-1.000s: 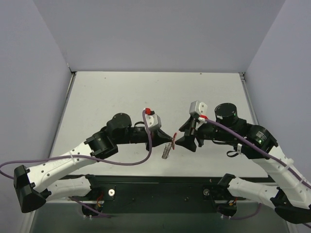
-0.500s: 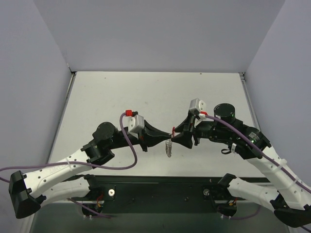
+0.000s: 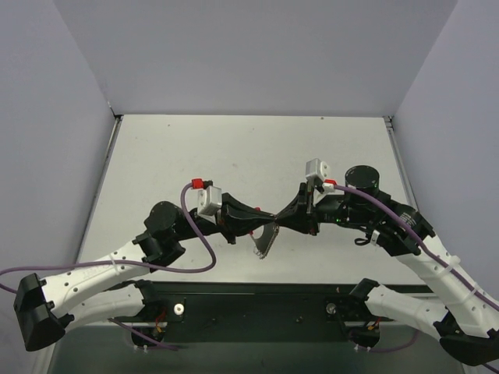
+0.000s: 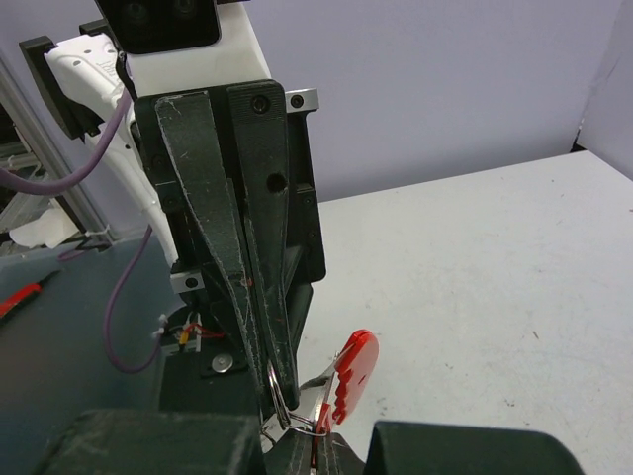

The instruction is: Put the keys on the keyring

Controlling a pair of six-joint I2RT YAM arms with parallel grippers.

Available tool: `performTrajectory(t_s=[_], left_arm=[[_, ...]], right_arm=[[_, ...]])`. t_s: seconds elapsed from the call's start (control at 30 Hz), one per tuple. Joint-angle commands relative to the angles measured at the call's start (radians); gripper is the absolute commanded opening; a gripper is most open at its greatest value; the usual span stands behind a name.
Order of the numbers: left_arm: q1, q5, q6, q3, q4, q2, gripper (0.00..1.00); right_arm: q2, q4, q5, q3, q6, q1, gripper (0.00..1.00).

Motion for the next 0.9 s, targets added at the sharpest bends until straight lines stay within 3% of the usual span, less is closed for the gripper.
performTrajectory(t_s=[0.0, 0.87], left_arm=[[0.0, 0.005, -0.048, -0.02, 0.201, -0.001, 0.0], [0.0, -0.021, -0.189, -0.055, 0.605, 0.163, 0.0]], right_arm=[[-0.003, 0.045, -0.038, -0.006, -0.01, -0.009, 0.0], [-0.024, 0.047, -0.078, -0.02, -0.027, -0.013, 0.0]])
